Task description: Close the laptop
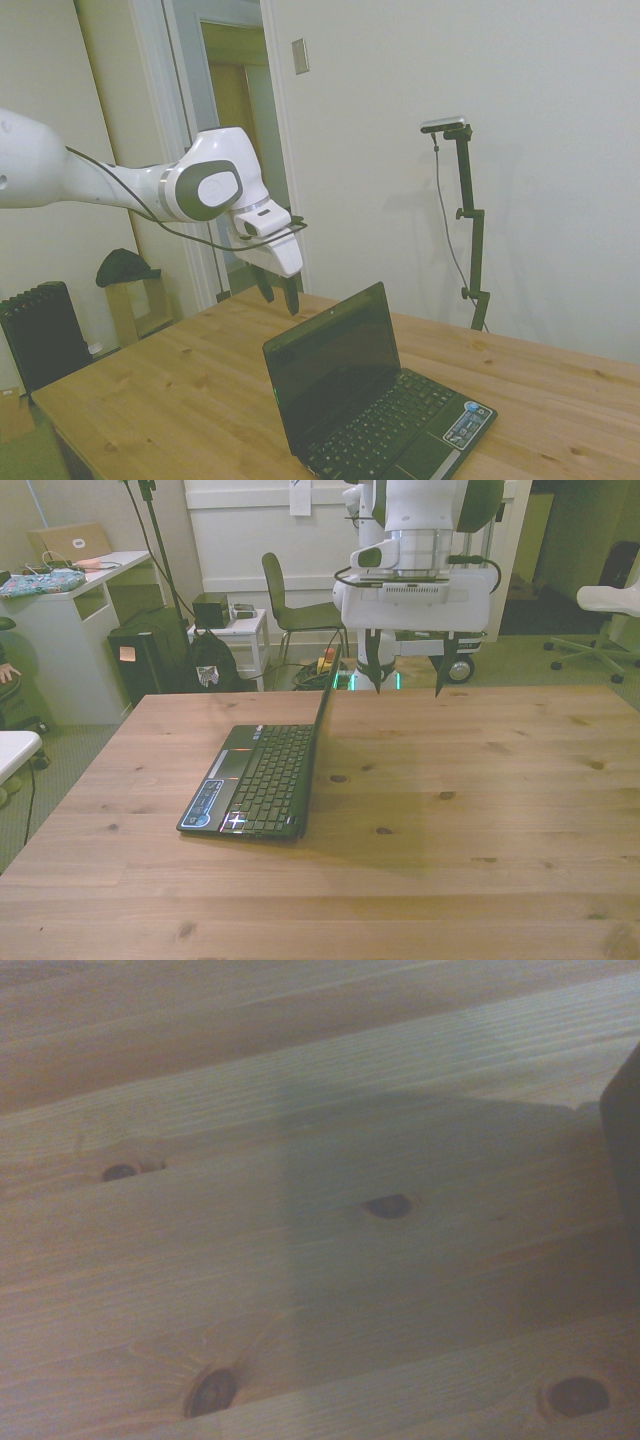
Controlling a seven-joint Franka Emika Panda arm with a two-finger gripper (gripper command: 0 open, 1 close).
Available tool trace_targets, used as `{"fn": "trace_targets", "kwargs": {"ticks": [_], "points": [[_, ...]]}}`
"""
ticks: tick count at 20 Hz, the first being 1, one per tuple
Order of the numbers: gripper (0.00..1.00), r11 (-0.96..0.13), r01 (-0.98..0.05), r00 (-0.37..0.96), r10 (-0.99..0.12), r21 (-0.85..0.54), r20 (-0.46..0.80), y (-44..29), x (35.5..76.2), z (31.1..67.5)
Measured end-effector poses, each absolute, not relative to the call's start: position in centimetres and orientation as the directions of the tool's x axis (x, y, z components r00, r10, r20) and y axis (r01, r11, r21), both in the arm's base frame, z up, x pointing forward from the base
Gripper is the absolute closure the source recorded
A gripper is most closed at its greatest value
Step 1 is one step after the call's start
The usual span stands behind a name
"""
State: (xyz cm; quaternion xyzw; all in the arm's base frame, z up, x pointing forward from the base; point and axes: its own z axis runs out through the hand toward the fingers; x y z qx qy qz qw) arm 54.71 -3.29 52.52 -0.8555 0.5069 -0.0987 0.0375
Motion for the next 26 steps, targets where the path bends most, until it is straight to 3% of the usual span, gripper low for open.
{"fn": "trace_targets", "kwargs": {"ticks": [26], "points": [[1.0,-0.386,-0.92,0.384,-0.923,-0.073,0.039,-8.4,55.0,52.0]]}}
